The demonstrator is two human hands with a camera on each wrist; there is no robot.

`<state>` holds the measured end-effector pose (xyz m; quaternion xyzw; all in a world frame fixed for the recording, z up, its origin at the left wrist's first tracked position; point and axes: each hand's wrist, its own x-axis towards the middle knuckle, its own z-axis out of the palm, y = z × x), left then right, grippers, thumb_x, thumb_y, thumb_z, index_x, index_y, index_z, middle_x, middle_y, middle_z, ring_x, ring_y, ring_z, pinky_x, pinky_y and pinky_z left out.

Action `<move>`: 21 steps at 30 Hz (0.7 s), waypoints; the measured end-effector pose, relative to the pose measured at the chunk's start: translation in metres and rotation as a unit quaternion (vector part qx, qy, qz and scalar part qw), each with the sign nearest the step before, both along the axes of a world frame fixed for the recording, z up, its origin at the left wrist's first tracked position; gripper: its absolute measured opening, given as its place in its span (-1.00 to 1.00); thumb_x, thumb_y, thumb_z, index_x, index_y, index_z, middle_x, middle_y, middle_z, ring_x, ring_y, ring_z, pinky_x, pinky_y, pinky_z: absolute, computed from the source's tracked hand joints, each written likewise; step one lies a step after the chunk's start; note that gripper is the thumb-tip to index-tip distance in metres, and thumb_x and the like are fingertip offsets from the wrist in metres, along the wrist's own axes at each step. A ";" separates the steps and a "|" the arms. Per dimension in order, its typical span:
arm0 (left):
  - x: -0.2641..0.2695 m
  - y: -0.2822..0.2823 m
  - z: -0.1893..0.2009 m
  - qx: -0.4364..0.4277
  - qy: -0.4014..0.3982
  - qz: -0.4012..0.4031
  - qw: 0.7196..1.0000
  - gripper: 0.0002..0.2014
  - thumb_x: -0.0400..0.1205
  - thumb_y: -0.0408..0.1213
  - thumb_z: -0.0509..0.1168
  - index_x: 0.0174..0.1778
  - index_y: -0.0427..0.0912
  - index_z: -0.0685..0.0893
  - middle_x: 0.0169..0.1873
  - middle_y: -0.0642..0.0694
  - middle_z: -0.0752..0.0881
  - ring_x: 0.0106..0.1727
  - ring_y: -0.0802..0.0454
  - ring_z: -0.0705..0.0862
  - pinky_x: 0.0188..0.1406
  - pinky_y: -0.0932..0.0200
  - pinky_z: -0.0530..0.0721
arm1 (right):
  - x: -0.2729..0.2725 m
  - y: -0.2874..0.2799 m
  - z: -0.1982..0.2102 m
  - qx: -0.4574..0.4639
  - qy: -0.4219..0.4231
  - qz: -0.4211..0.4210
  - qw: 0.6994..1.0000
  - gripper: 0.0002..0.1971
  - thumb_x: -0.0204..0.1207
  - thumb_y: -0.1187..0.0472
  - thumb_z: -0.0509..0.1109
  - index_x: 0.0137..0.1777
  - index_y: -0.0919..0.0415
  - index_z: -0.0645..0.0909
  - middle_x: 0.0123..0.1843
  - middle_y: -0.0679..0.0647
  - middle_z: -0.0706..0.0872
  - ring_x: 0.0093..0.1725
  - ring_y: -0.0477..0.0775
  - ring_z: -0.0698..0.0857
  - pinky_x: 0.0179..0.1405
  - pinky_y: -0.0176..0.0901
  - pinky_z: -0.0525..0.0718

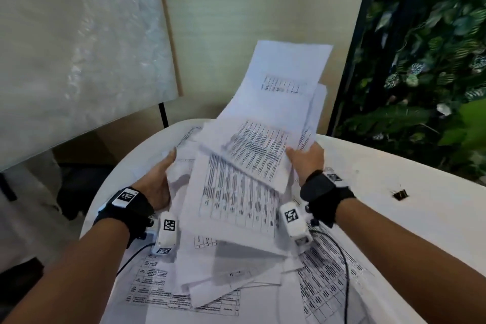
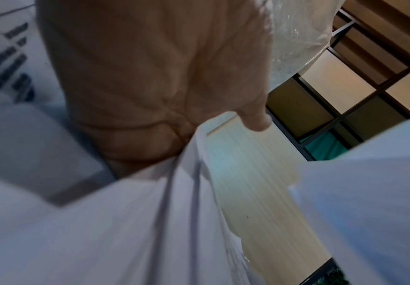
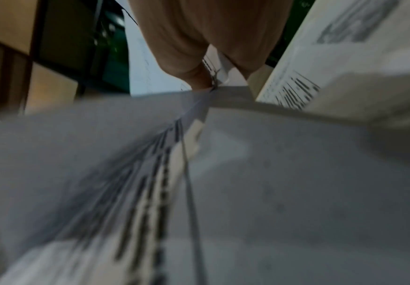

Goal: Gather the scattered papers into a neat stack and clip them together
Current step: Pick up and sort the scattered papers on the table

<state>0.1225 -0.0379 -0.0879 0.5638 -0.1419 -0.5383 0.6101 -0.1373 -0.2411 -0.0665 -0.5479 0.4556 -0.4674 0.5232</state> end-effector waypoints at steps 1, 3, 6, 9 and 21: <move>0.001 0.000 -0.001 -0.005 0.002 -0.008 1.000 -0.19 0.40 0.36 0.45 0.51 -0.02 0.59 0.43 -0.26 0.65 0.48 -0.30 0.59 0.53 -0.36 0.42 | 0.002 0.009 -0.006 -0.001 0.014 0.008 1.000 -0.71 0.44 0.37 0.50 0.14 0.20 0.62 0.01 0.05 0.78 0.09 0.14 0.74 0.14 0.01 0.69; 0.000 0.001 -0.002 0.004 -0.014 -0.014 1.000 -0.21 0.44 0.33 0.43 0.50 -0.09 0.61 0.44 -0.28 0.64 0.48 -0.32 0.59 0.50 -0.40 0.46 | 0.008 0.022 -0.025 -0.001 0.059 0.040 0.997 -0.62 0.45 0.36 0.49 0.27 0.23 0.61 0.13 0.12 0.77 0.13 0.13 0.73 0.21 0.00 0.67; -0.001 0.001 -0.001 -0.004 -0.026 -0.015 1.000 -0.31 0.44 0.18 0.49 0.42 -0.15 0.68 0.28 -0.24 0.76 0.29 -0.22 0.74 0.21 -0.34 0.70 | 0.010 0.031 -0.041 0.029 0.086 0.120 0.989 -0.48 0.35 0.42 0.49 0.32 0.13 0.59 0.20 0.15 0.76 0.19 0.23 0.73 0.21 0.23 0.71; 0.003 0.003 -0.006 0.045 -0.057 -0.087 0.994 -0.02 0.03 -0.21 0.79 0.42 -0.36 0.63 0.23 -0.39 0.75 0.06 -0.22 0.84 0.04 -0.18 0.81 | 0.000 0.033 -0.034 0.056 0.096 0.232 0.966 -0.56 0.38 0.59 0.42 0.18 0.18 0.65 -0.08 0.22 0.80 -0.14 0.24 0.79 -0.26 0.05 0.77; 0.000 0.010 0.001 0.069 -0.130 -0.110 0.983 -0.52 0.48 -0.36 0.53 0.32 -0.39 0.68 0.10 -0.36 0.81 -0.08 -0.24 0.85 -0.14 -0.05 0.84 | 0.003 0.019 -0.015 0.009 0.284 0.421 0.862 -0.61 0.42 0.27 0.58 0.25 0.19 0.64 0.13 0.26 0.79 0.12 0.29 0.77 0.12 0.17 0.73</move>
